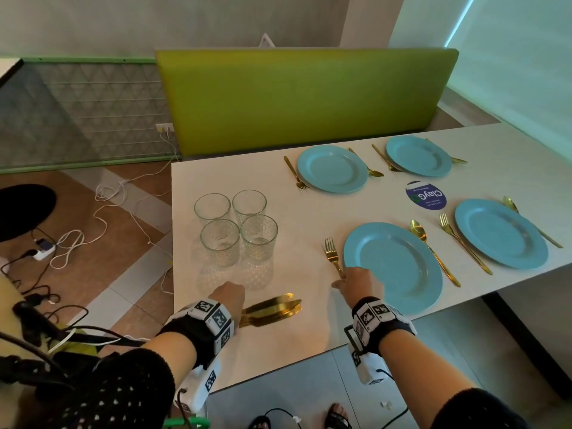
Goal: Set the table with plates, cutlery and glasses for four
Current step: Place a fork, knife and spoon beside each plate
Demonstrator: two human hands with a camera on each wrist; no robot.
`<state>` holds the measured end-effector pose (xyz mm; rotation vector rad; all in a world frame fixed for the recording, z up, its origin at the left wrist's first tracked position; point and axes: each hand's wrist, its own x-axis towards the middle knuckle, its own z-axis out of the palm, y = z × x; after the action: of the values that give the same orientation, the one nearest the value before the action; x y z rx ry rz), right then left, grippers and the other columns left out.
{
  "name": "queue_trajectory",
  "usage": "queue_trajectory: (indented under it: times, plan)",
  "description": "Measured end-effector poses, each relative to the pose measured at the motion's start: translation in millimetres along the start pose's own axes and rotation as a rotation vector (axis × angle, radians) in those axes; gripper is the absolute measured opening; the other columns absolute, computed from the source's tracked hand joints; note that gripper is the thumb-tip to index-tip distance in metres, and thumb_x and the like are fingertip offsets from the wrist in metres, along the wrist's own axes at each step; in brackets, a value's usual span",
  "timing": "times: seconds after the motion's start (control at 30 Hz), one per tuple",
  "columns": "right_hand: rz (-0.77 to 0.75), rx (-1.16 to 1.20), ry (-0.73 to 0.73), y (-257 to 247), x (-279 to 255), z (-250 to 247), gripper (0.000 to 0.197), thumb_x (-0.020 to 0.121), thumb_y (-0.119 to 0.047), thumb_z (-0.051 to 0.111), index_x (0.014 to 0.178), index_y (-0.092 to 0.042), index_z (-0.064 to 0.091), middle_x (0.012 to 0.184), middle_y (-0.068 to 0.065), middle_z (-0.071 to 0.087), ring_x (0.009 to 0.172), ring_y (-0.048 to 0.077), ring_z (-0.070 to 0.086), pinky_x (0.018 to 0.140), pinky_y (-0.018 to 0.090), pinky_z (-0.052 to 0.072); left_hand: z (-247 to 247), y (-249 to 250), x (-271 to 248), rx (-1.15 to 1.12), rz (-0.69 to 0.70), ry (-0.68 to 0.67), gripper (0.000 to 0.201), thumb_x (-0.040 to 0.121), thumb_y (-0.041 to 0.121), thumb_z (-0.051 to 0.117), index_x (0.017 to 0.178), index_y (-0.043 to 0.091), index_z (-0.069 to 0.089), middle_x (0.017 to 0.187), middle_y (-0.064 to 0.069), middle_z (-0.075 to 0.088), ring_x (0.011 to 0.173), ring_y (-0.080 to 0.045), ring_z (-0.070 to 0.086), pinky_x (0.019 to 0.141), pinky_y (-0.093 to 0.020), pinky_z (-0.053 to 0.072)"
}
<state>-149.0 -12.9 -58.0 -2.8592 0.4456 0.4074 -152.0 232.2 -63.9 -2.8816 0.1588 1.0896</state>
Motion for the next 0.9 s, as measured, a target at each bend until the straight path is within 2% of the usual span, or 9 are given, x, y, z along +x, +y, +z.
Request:
queue_trajectory:
  times: [0.1, 0.2, 0.33, 0.43, 0.5, 0.67, 0.8, 0.9]
  plan:
    - [-0.046, 0.026, 0.01, -7.6, -7.6, -3.1, 0.03, 0.091, -0.036, 0.057, 0.11, -0.014, 0.066, 0.113, 0.006, 0.066, 0.104, 0.024, 0.063, 0.088, 0.034, 0.052, -2.3, -1.6, 0.5, 0.001, 0.028, -0.041, 0.049, 0.07, 0.029, 0.082, 0.112, 0.007, 0.066, 0.116, -0.008, 0.066, 0.104, -0.02, 0.065, 0.086, -0.024, 0.051]
    - [-0.078, 0.038, 0.019, -14.4, -15.3, -5.1, 0.03, 0.091, -0.036, 0.057, 0.108, -0.013, 0.066, 0.112, 0.007, 0.066, 0.104, 0.024, 0.062, 0.088, 0.033, 0.051, -3.4, -3.2, 1.0, -0.012, 0.052, -0.039, 0.042, 0.073, 0.027, 0.079, 0.107, 0.004, 0.068, 0.112, -0.01, 0.068, 0.101, -0.022, 0.067, 0.084, -0.027, 0.052]
    - [-0.099, 0.023, -0.018, -19.6, -22.7, -3.3, 0.031, 0.091, -0.037, 0.056, 0.109, -0.014, 0.066, 0.11, 0.006, 0.066, 0.102, 0.022, 0.063, 0.085, 0.031, 0.051, -2.8, 0.3, 0.7, 0.024, 0.076, -0.035, 0.037, 0.085, 0.02, 0.067, 0.117, 0.002, 0.063, 0.119, -0.013, 0.065, 0.108, -0.025, 0.064, 0.088, -0.028, 0.051]
    - [-0.104, 0.015, -0.054, -20.6, -26.6, 0.9, 0.031, 0.091, -0.038, 0.057, 0.108, -0.015, 0.066, 0.11, 0.005, 0.067, 0.101, 0.021, 0.063, 0.085, 0.03, 0.052, 1.6, 4.7, 0.5, 0.044, 0.091, 0.025, 0.032, 0.094, 0.01, 0.049, 0.124, 0.002, 0.055, 0.126, -0.014, 0.057, 0.115, -0.027, 0.058, 0.092, -0.028, 0.047]
    - [-0.101, 0.028, -0.075, -20.2, -28.3, 3.7, 0.03, 0.091, -0.037, 0.057, 0.108, -0.015, 0.067, 0.111, 0.006, 0.066, 0.102, 0.021, 0.063, 0.085, 0.029, 0.05, 4.2, 6.8, 0.8, 0.044, 0.117, 0.076, 0.032, 0.094, 0.006, 0.043, 0.126, 0.003, 0.05, 0.129, -0.015, 0.052, 0.118, -0.027, 0.054, 0.095, -0.029, 0.045]
    - [-0.111, 0.05, -0.108, -22.1, -32.8, 7.5, 0.034, 0.093, -0.038, 0.052, 0.111, -0.013, 0.065, 0.111, 0.005, 0.065, 0.102, 0.018, 0.062, 0.081, 0.025, 0.048, 6.6, 13.7, 2.5, 0.064, 0.165, 0.145, 0.034, 0.095, 0.0, 0.035, 0.128, 0.002, 0.046, 0.132, -0.016, 0.049, 0.122, -0.028, 0.05, 0.099, -0.03, 0.041]
    - [-0.108, 0.087, -0.157, -26.1, -32.7, 15.9, 0.031, 0.091, -0.039, 0.055, 0.106, -0.016, 0.067, 0.11, 0.004, 0.067, 0.1, 0.018, 0.062, 0.084, 0.028, 0.051, 8.7, 20.0, 5.1, 0.071, 0.161, 0.177, 0.037, 0.095, -0.005, 0.03, 0.129, 0.0, 0.043, 0.133, -0.017, 0.047, 0.124, -0.029, 0.047, 0.099, -0.033, 0.04]
    - [-0.11, 0.113, -0.21, -29.8, -36.3, 18.5, 0.028, 0.091, -0.037, 0.055, 0.108, -0.017, 0.067, 0.109, 0.002, 0.066, 0.1, 0.017, 0.062, 0.083, 0.026, 0.05, 9.8, 24.2, 7.2, 0.032, 0.146, 0.224, 0.039, 0.095, -0.006, 0.028, 0.131, 0.001, 0.041, 0.133, -0.016, 0.046, 0.125, -0.028, 0.044, 0.1, -0.032, 0.04]
